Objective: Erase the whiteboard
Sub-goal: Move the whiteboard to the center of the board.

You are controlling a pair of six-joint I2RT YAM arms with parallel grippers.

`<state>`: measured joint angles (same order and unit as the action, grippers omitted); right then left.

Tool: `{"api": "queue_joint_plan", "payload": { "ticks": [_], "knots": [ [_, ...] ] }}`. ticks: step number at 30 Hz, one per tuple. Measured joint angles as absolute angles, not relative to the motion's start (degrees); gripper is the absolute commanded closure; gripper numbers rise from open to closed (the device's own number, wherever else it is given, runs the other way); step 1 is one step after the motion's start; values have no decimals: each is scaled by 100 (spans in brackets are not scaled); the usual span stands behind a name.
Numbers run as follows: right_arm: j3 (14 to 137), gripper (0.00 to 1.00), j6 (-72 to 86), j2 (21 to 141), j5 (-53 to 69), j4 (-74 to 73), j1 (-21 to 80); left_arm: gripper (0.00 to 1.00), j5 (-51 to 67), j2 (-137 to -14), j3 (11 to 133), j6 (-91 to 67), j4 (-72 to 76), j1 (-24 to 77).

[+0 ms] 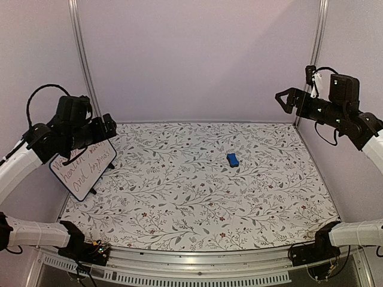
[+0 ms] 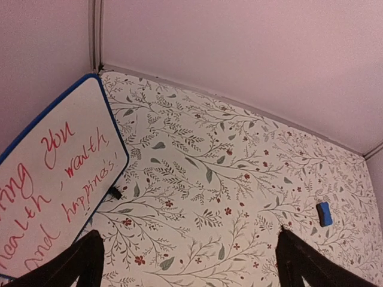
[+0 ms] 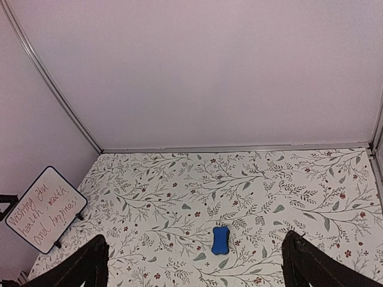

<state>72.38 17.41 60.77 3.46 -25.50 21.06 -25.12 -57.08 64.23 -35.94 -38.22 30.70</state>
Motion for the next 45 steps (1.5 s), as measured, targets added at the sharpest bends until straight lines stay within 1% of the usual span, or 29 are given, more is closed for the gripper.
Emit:
{"api": "queue_joint_plan", "payload": {
  "ticks": [5, 11, 13, 14, 15, 16, 18, 20, 25, 31, 36, 41, 45],
  "knots": [
    [7039, 1, 1721, 6080, 248, -2571, 2104, 0, -3122, -6501, 6219, -4486, -4318, 3076],
    [7028, 1, 1715, 6208, 51, -2639, 2082, 1, -3540, -6672, 5909, -5328, -4460, 3076],
    [7037, 1, 1715, 6361, 45, -2696, 2058, 14, -3645, -6667, 5784, -5496, -4375, 3074],
    [7037, 1, 1717, 6442, 43, -2731, 2049, 16, -3688, -6659, 5732, -5590, -4335, 3074],
    [7035, 1, 1717, 6517, 36, -2773, 2034, 17, -3758, -6635, 5642, -5669, -4281, 3068],
    [7035, 1, 1717, 6573, 32, -2816, 2021, 13, -3800, -6608, 5564, -5749, -4233, 3057],
    [7035, 1, 1717, 6624, 58, -2891, 2014, 2, -3820, -6506, 5334, -5846, -4056, 2978],
    [7035, 1, 1717, 6630, 104, -2917, 2008, 0, -3809, -6429, 5144, -5876, -3889, 2869],
    [7035, 1, 1723, 6657, 252, -2915, 2008, 0, -3844, -6652, 5061, -6270, -3769, 2665],
    [7026, 1, 1741, 6753, 368, -2910, 2008, 0, -3977, -7915, 5666, -7146, -4320, 2655],
    [7006, 1, 1741, 6768, 440, -2910, 2008, 3, -4073, -8910, 6195, -7968, -4792, 2655],
    [6982, 1, 1741, 6768, 508, -2910, 2008, 7, -4132, -9432, 6309, -8464, -4936, 2655],
    [6949, 1, 1741, 6766, 534, -2908, 2008, 14, -4230, -9889, 6517, -8674, -4952, 2652]
  ]
}}
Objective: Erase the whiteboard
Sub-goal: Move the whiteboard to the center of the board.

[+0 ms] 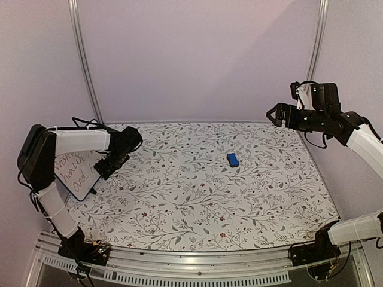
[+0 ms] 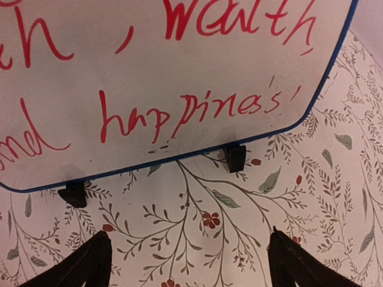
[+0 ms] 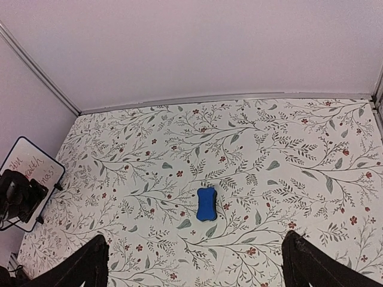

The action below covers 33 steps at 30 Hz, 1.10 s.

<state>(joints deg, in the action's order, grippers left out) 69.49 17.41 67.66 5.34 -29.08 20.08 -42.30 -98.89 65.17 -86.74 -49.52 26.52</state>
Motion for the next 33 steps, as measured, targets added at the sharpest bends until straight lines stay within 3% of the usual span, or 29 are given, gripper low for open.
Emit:
{"api": "queue_joint_plan", "payload": {
  "ticks": [3, 11, 33],
  "knots": [
    [6888, 1, 1741, 6757, 578, -2886, 2005, 20, -4368, -10302, 6724, -8770, -4932, 2648],
    [6818, 1, 1741, 6733, 681, -2884, 2008, 23, -4753, -11249, 7258, -8989, -4978, 2617],
    [6676, 1, 1831, 6617, 836, -2792, 2008, 47, -4825, -11966, 7325, -9008, -4436, 2257]
  ]
}}
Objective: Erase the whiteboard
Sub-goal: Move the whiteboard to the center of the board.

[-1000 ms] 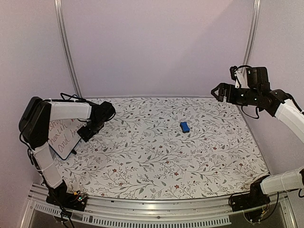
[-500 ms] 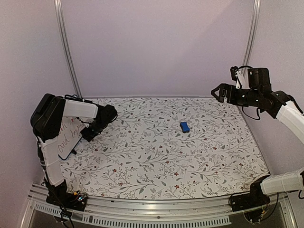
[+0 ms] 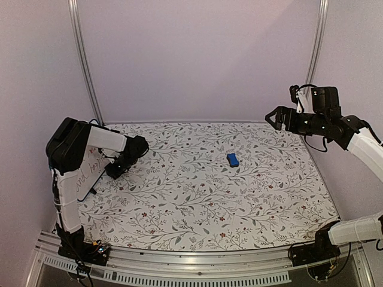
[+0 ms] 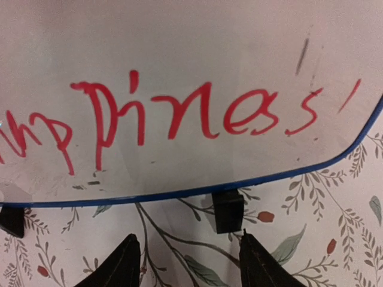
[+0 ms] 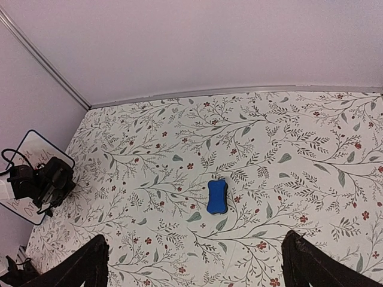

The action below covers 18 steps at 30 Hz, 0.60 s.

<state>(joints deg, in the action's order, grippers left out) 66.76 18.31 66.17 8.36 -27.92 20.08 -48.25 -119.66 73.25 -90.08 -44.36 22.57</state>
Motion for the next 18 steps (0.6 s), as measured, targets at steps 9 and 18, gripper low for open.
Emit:
{"api": "queue_joint_plan", "payload": {
  "ticks": [9, 18],
  "knots": [
    [6648, 1, 1855, 6617, 899, -2773, 2005, 64, -4934, -12243, 7533, -9045, -4318, 2250],
    [6630, 1, 1865, 6648, 963, -2731, 2008, 68, -4956, -12390, 7762, -9166, -4414, 2241]
  ]
}}
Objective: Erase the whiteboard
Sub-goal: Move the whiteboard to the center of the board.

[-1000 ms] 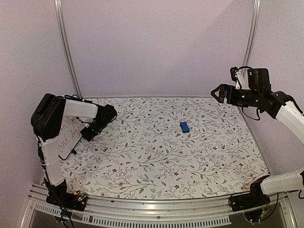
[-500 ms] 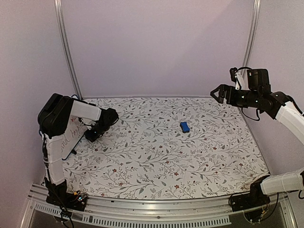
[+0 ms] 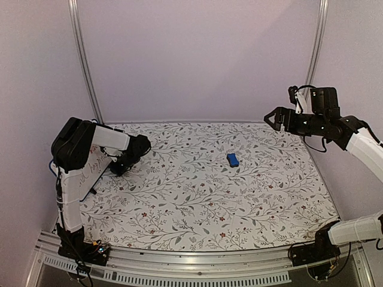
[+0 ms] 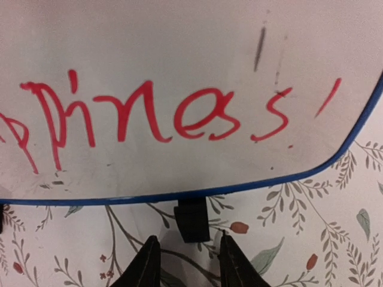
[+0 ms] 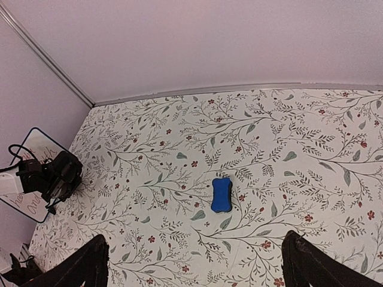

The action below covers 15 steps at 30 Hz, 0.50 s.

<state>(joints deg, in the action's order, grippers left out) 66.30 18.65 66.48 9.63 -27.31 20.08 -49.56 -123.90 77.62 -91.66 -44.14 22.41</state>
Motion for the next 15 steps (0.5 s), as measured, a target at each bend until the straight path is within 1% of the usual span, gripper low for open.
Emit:
{"api": "queue_joint_plan", "payload": {
  "ticks": [3, 15],
  "knots": [
    [6628, 1, 1865, 6652, 965, -2729, 2005, 70, -4941, -12390, 7765, -9225, -4466, 2233],
    [6499, 1, 1870, 6670, 1031, -2657, 2008, 70, -4882, -12387, 7787, -9277, -4532, 2016]
  ]
}}
